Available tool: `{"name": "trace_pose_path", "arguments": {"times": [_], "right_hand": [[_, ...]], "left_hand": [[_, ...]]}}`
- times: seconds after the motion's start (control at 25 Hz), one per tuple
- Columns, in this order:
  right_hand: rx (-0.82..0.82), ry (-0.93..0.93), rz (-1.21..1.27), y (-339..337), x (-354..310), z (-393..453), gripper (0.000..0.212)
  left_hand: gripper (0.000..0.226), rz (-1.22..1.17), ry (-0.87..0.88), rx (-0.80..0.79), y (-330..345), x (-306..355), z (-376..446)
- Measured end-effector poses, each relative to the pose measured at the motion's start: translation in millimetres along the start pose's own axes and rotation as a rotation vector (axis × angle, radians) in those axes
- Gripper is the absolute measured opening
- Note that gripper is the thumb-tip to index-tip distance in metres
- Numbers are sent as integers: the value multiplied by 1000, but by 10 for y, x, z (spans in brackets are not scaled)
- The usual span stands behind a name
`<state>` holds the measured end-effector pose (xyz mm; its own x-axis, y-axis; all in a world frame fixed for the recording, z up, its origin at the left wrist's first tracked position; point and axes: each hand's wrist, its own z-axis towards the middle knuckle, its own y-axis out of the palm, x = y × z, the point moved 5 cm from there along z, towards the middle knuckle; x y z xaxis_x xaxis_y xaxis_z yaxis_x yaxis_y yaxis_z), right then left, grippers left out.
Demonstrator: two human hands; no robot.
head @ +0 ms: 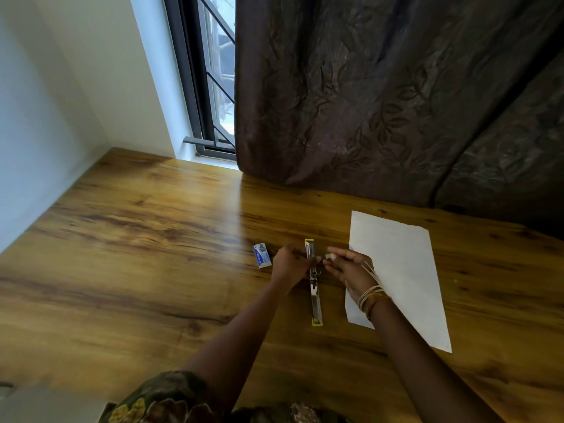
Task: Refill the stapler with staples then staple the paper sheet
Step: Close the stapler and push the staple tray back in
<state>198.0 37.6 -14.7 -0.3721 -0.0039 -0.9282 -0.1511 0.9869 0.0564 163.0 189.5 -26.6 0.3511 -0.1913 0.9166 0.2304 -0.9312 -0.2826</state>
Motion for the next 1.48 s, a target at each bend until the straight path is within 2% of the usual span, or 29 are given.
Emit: {"name": "trace_pose_path", "arguments": {"times": [0.16, 0.24, 0.4, 0.52, 0.8, 1.04, 1.2, 1.28, 1.48], "right_hand": [[10, -18, -71, 70, 4, -3, 17], [25, -81, -163, 98, -7, -7, 16], [83, -176, -326, 136, -37, 15, 15], [107, -292, -540, 191, -95, -7, 15], [24, -469, -871, 286, -135, -95, 31], [42, -564, -933, 344, -188, -147, 25], [54, -540, -873, 311, -233, -148, 28], [-3, -562, -888, 332, -260, -149, 28], [-147, -592, -1001, 404, -306, -152, 25]], "left_hand": [[5, -316, -155, -131, -10, -123, 8], [4, -382, -174, -168, -5, -134, 4], [9, -395, -213, -208, 18, -140, 10], [17, -377, -240, -169, 14, -140, 8], [30, -368, -308, -77, 3, -186, 51], [30, -375, -292, -106, 2, -167, 56], [39, -634, -356, -160, 13, -141, 8], [37, -734, -393, -170, 7, -140, 3], [35, -710, -403, -151, 14, -149, 24]]}}
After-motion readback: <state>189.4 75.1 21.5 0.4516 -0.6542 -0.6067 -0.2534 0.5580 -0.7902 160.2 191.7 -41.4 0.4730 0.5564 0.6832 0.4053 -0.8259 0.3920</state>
